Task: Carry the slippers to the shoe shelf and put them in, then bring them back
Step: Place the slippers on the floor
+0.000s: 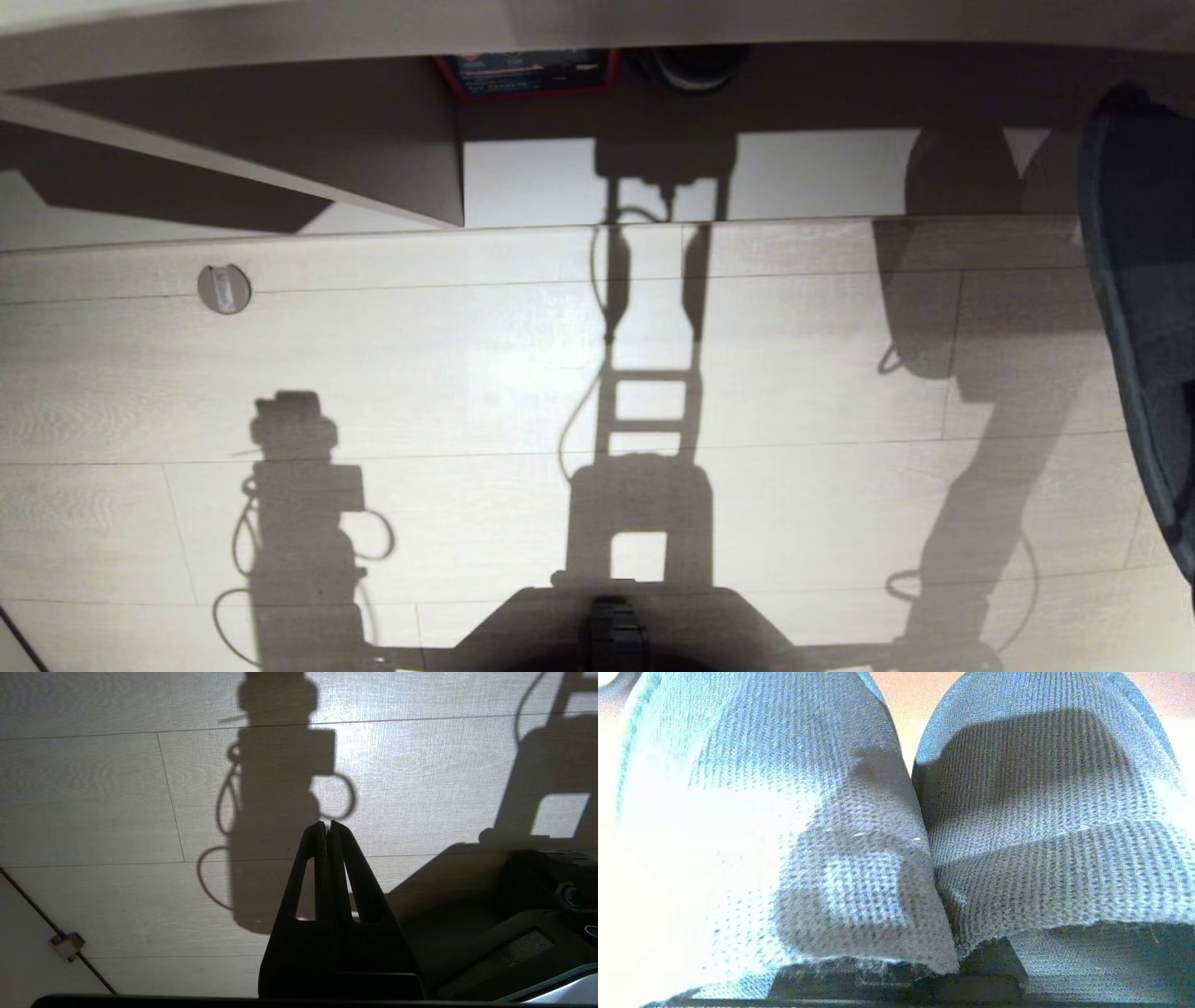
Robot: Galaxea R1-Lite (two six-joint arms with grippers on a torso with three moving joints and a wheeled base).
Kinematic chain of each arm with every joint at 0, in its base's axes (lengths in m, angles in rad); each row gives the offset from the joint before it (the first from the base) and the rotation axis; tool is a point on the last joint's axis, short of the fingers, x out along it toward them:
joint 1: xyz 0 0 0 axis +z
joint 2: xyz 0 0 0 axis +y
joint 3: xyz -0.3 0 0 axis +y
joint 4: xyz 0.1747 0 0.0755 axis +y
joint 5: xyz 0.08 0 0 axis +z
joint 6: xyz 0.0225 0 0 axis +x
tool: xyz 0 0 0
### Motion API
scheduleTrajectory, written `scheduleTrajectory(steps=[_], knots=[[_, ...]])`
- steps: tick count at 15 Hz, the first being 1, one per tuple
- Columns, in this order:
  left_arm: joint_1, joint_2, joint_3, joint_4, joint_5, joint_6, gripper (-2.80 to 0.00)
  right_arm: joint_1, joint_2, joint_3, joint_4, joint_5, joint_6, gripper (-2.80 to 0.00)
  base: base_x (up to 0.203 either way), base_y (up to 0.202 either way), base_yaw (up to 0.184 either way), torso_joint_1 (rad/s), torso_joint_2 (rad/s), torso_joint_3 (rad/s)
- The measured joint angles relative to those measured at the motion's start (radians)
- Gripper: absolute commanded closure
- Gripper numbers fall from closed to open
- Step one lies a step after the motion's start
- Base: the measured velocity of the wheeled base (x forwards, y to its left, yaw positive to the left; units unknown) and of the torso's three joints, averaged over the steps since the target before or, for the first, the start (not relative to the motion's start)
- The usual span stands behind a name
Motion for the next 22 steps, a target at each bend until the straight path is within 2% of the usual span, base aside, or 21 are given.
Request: scheduleTrajectory(steps=[5, 10, 13, 19, 22], knots=[[0.000, 0.000, 0.000, 0.000, 0.000, 0.000, 0.00, -0.001, -0.302, 0.129, 0.252, -0.005, -0.010, 0.00, 0.000, 0.000, 0.000, 0.000, 0.00, 0.000], [0.000, 0.000, 0.000, 0.000, 0.000, 0.000, 0.00, 0.007, -0.617, 0.221, 0.598, -0.023, -0.062, 0.00, 0.000, 0.000, 0.000, 0.000, 0.00, 0.000], [0.000, 0.000, 0.000, 0.000, 0.000, 0.000, 0.00, 0.025, -0.761, 0.256, 0.749, -0.026, -0.091, 0.00, 0.000, 0.000, 0.000, 0.000, 0.00, 0.000], [0.000, 0.000, 0.000, 0.000, 0.000, 0.000, 0.00, 0.029, -0.973, 0.266, 1.078, -0.005, -0.097, 0.00, 0.000, 0.000, 0.000, 0.000, 0.00, 0.000], [0.000, 0.000, 0.000, 0.000, 0.000, 0.000, 0.00, 0.027, -1.034, 0.266, 1.145, 0.022, -0.087, 0.00, 0.000, 0.000, 0.000, 0.000, 0.00, 0.000]])
